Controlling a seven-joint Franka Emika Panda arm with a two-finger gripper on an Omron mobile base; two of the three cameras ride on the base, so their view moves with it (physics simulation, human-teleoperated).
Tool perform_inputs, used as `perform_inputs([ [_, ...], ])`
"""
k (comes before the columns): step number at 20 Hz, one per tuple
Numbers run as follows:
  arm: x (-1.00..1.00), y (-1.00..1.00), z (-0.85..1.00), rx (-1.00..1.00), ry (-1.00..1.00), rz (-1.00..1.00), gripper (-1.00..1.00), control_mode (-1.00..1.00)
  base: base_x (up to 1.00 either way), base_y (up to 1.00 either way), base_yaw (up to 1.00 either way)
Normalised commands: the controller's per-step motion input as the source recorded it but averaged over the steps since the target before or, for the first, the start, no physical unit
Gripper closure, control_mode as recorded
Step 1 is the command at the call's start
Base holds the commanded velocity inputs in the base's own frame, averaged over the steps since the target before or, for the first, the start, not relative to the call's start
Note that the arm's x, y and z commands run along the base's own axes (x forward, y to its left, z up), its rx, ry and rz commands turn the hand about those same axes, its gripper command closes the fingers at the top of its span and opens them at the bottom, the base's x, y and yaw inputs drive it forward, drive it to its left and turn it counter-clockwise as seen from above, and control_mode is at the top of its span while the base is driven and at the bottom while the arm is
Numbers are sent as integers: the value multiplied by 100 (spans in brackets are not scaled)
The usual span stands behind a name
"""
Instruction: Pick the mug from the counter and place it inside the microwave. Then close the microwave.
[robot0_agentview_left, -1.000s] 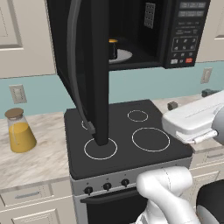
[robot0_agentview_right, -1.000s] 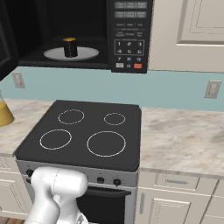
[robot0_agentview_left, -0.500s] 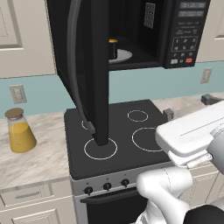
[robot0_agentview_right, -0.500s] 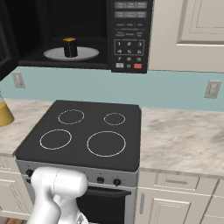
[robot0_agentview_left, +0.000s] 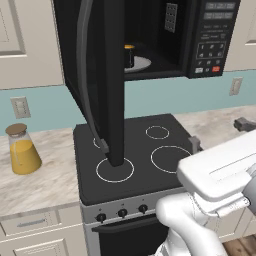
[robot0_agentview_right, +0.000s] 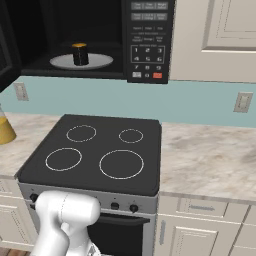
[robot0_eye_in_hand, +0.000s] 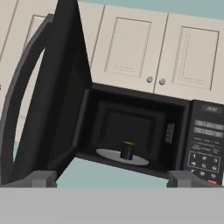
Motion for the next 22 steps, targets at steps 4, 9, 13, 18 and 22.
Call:
perform_inputs([
  [4,-6,20,0,0,1,-3,-100,-100,0,0,0],
  [9,0,39,0,-2,1,-6,-100,-100,0,0,0],
  [13,0,38,0,0,0,-6,-100,-100,0,0,0],
  [18,3,43,0,-1,0,-10,-100,-100,0,0,0],
  [22,24,42,0,-4,1,-15,-100,-100,0,0,0],
])
